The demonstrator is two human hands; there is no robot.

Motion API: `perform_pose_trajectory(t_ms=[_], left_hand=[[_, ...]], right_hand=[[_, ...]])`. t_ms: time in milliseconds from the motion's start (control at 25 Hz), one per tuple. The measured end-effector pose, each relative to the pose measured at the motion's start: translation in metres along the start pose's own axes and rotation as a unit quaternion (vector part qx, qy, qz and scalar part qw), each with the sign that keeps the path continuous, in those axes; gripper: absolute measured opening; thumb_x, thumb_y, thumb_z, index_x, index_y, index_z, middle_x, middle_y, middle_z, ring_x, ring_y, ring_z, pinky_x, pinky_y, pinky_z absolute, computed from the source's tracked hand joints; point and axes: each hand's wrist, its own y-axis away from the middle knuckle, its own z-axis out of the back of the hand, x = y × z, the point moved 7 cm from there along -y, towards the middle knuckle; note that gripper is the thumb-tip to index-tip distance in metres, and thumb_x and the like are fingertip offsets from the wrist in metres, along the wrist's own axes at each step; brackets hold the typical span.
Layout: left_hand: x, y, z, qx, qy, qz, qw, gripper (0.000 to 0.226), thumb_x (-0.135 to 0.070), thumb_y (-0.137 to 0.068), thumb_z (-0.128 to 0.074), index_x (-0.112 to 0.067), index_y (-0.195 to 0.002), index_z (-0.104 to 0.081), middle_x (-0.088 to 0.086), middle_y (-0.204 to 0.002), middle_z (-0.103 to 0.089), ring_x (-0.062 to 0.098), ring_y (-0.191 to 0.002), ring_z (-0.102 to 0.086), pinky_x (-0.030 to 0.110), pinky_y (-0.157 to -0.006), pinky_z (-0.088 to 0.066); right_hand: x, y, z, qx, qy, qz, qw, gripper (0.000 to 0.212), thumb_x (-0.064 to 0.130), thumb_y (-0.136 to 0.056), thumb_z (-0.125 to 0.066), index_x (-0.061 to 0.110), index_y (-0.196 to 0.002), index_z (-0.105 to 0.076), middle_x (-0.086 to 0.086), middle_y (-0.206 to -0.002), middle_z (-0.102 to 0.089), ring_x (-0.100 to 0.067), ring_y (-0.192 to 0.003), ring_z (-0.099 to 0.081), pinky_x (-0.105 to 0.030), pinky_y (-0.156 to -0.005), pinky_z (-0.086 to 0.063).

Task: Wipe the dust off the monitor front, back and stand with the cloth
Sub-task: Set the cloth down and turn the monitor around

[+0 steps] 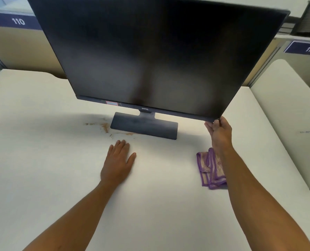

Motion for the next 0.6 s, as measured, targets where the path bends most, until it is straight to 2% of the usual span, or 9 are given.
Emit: perform_pose_trajectory(t_ms=[160, 360, 480, 600], left_hand=[[-0.004, 0.004, 0.003, 0.009, 0.019, -0.001, 1.000, 0.058, -0.048, -0.101, -0.034, -0.014, -0.148, -0.037, 0.000, -0.159, -0.026, 0.014, -0.149, -0.011, 0.026, -0.118, 0.004], [-0.028, 0.022, 0.010, -0.003, 0.069, -0.034, 0.997, 0.050, -0.040, -0.101, -0.041, -0.016, -0.145, -0.043, -0.004, -0.158, -0.030, 0.009, -0.148, -0.013, 0.018, -0.116, 0.003], [-0.057, 0.035, 0.015, -0.005, 0.081, -0.075, 0.994, 0.051, -0.043, -0.101, -0.040, -0.019, -0.147, -0.040, -0.006, -0.158, -0.026, 0.006, -0.147, -0.012, 0.016, -0.115, 0.004], [-0.085, 0.046, 0.022, 0.005, 0.105, -0.095, 0.990, 0.058, -0.052, -0.098, -0.036, -0.024, -0.149, -0.035, -0.014, -0.157, -0.016, -0.003, -0.142, -0.003, 0.018, -0.114, -0.002]], right_hand=[[-0.005, 0.031, 0.013, 0.001, 0.044, 0.007, 0.999, 0.024, 0.020, -0.104, -0.043, 0.019, -0.124, -0.055, 0.006, -0.121, -0.063, -0.010, -0.106, -0.067, -0.015, -0.083, -0.053], [-0.007, 0.069, 0.027, -0.021, 0.132, 0.030, 0.991, 0.014, 0.032, -0.102, -0.047, 0.027, -0.109, -0.058, 0.011, -0.105, -0.068, -0.012, -0.100, -0.068, -0.029, -0.083, -0.056], [-0.007, 0.093, 0.034, -0.041, 0.160, 0.036, 0.986, 0.022, 0.037, -0.100, -0.049, 0.028, -0.117, -0.059, 0.011, -0.107, -0.068, -0.013, -0.093, -0.066, -0.024, -0.073, -0.054], [-0.009, 0.112, 0.036, -0.071, 0.163, 0.029, 0.984, 0.024, 0.032, -0.101, -0.047, 0.025, -0.121, -0.059, 0.006, -0.113, -0.067, -0.016, -0.095, -0.064, -0.027, -0.076, -0.054]])
